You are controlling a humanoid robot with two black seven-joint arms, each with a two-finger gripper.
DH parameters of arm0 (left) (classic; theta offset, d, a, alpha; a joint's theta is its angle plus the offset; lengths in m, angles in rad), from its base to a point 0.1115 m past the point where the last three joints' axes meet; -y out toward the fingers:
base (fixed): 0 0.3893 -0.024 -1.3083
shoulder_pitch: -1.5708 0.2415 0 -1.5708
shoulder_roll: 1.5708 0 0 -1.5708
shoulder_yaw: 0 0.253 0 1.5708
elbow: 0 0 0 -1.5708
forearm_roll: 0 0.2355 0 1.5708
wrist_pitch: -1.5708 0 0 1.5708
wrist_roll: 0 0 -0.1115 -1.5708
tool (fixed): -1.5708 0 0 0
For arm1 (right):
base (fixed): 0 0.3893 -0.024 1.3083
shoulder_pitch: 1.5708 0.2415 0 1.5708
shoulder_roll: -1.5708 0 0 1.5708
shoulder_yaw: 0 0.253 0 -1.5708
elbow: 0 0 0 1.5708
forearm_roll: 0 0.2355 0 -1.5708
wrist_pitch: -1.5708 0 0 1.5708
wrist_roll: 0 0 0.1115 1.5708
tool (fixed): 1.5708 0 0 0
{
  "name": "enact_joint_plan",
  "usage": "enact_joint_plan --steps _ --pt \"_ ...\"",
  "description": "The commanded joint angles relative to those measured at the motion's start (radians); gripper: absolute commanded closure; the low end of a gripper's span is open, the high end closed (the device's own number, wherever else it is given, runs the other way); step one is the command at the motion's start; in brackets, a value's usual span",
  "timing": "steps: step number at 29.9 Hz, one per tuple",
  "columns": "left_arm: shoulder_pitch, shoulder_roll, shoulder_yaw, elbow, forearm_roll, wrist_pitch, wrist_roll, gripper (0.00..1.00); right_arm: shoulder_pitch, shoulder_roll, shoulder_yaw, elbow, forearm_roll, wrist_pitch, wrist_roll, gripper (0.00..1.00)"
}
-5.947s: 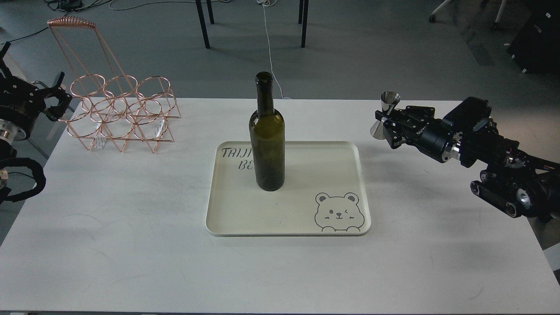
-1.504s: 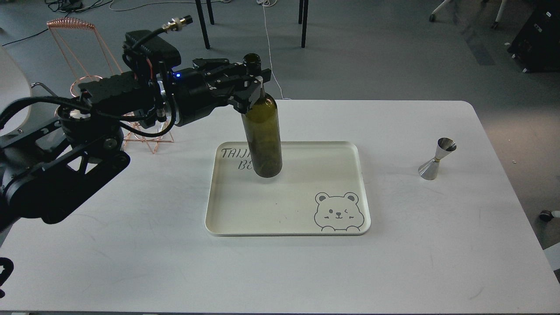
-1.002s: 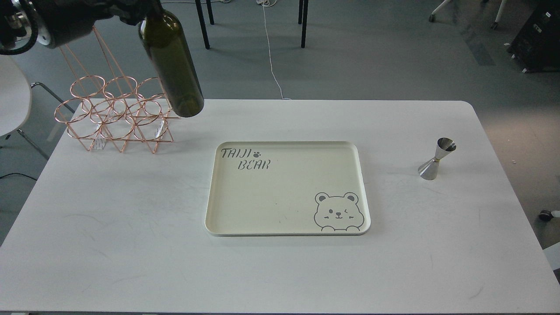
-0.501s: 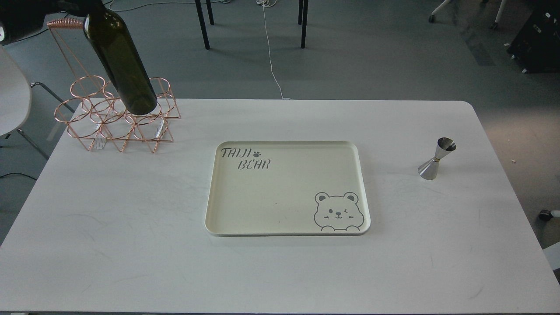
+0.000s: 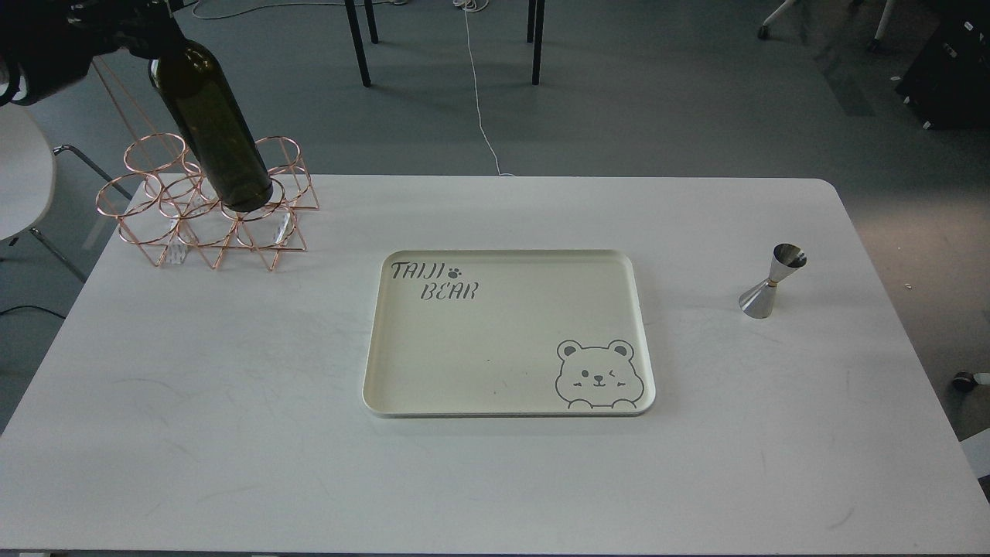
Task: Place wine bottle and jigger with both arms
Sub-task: 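Lower the bottle into a slot of the copper rack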
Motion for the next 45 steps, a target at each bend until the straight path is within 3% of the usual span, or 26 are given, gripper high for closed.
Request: enact_joint_plan --steps 1,45 --pt "0.001 0.000 0.015 0.000 -0.003 -0.001 0.000 0.90 0.001 0.001 0.001 0.000 0.000 -0.001 0.000 0.02" --pt "-0.016 -0.026 0.033 -0.023 -0.012 -0.040 0.000 0.87 -0.002 0.005 -0.003 0.000 0.000 0.001 0.000 0.02"
